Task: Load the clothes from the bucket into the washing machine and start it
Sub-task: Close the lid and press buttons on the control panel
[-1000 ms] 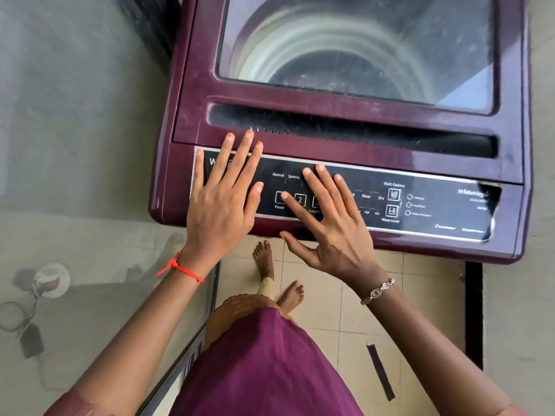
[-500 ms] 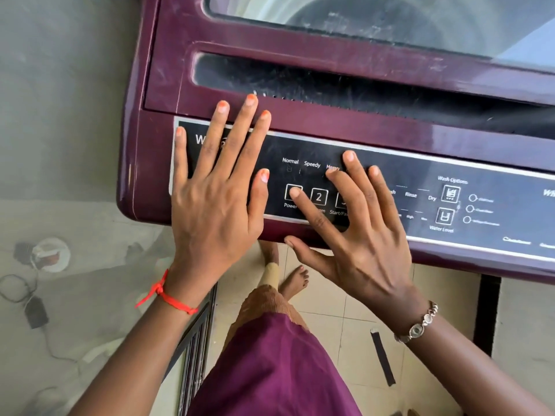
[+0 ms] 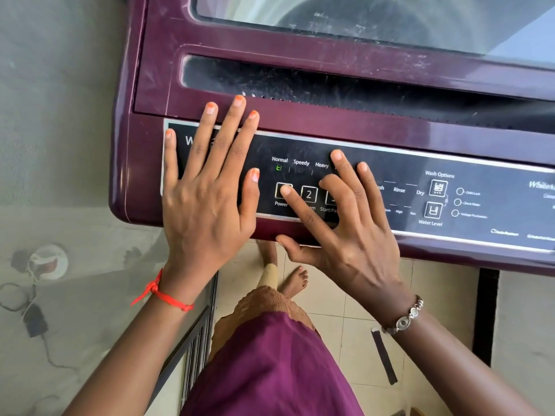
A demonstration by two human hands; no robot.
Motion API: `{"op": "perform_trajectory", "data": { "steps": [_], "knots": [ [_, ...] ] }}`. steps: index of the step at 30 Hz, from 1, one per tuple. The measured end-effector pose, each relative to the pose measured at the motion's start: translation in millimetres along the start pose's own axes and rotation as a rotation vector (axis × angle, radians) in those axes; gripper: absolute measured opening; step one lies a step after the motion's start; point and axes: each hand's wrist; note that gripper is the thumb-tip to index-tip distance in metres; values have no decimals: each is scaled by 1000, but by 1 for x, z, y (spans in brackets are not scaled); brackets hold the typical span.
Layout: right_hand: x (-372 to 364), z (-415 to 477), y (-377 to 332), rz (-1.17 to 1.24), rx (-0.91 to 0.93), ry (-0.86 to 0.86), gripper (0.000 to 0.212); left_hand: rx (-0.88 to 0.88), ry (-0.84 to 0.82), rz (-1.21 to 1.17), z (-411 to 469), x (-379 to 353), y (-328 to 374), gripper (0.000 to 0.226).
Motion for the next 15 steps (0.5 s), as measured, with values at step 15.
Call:
{"op": "perform_trajectory", "data": {
  "steps": [15],
  "knots": [
    [14,-15,2,404,-402,339,26,-2,26,-32,-1,-1,1,51]
  ]
}}
Point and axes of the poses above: each hand's wrist, its own z-axis towards the middle knuckle, its own x-axis out of the back of the hand, y = z × x, and after that the axes turned 8 degrees about z, right-handed
